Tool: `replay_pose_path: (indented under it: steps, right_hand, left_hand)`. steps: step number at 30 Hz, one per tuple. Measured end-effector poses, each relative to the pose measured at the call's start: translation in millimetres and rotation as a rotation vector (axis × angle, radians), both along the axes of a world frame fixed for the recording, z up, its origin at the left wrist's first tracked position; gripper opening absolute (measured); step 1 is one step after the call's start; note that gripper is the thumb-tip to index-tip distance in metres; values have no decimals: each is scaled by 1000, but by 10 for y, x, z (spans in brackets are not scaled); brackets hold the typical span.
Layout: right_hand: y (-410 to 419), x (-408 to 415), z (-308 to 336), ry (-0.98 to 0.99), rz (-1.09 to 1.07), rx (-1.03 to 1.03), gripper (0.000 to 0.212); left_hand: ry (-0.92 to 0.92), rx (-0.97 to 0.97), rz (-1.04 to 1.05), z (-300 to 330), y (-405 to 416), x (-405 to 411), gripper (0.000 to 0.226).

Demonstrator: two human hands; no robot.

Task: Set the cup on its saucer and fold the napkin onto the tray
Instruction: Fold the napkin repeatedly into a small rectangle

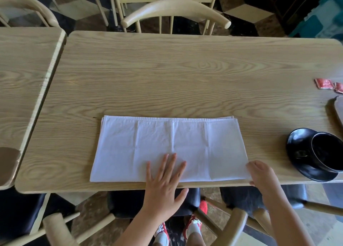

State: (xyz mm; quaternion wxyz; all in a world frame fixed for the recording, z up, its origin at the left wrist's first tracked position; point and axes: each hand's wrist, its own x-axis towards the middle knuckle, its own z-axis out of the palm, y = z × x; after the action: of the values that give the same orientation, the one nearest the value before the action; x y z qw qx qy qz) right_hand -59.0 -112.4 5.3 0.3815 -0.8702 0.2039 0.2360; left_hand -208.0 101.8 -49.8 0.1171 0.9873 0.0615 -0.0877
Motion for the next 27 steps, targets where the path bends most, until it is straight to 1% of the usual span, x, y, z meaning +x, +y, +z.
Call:
replay_pose_path:
  steps: [2, 3, 5, 6, 9, 11, 13, 14, 15, 17, 18, 19, 20, 22, 23, 24, 27]
  right_hand:
    - [-5, -8, 19, 36, -43, 104, 11]
    - [-10, -16, 28, 52, -73, 163, 13]
    - [-28, -25, 30, 56, -156, 272, 27]
    - [-33, -37, 38, 43, -198, 309, 28]
    - [12, -77, 106, -28, -263, 358, 9]
    - [100, -102, 171, -105, -219, 356, 8]
    - [250, -123, 285, -190, -106, 315, 4]
    - [336, -138, 346, -244, -36, 276, 11]
    - [431, -163, 419, -294, 44, 237, 17]
    - [642, -242, 582, -372, 212, 164, 19]
    - [749, -288, 646, -400, 295, 135, 17]
    - [851, -337, 693, -423, 363, 112, 14]
    - [952, -388, 725, -444, 410, 103, 13]
    - [1137, -476, 772, -484, 459, 121, 11]
    - [1221, -507, 791, -501, 464, 140, 10]
    - [1291, -529, 814, -516, 455, 163, 9]
    - [1479, -584, 885, -537, 428, 247, 6]
  left_hand:
    - [7, -11, 0, 14, -2, 5, 71]
    - [13, -15, -2, 17, -3, 5, 71]
    - [32, -32, 0, 17, -7, 2, 70]
    - [39, -38, -1, 17, -7, 3, 70]
    - [63, -64, -2, 18, -11, 6, 65]
    - [35, -143, 47, 91, 5, 30, 62]
    - [-13, -381, 192, 284, 27, 156, 64]
    - [-27, -533, 294, 398, 35, 264, 63]
    - [-38, -701, 408, 535, 62, 415, 57]
    - [13, -1068, 600, 794, 155, 823, 44]
    - [60, -1156, 627, 852, 206, 1031, 41]
    - [88, -1145, 601, 911, 247, 1215, 38]
    - [76, -1061, 548, 957, 288, 1365, 35]
    - [-45, -860, 464, 1040, 383, 1548, 33]
    - [-110, -806, 440, 1065, 450, 1586, 30]
    - [-155, -791, 423, 1075, 519, 1601, 26]
    - [-244, -837, 402, 1101, 785, 1537, 22]
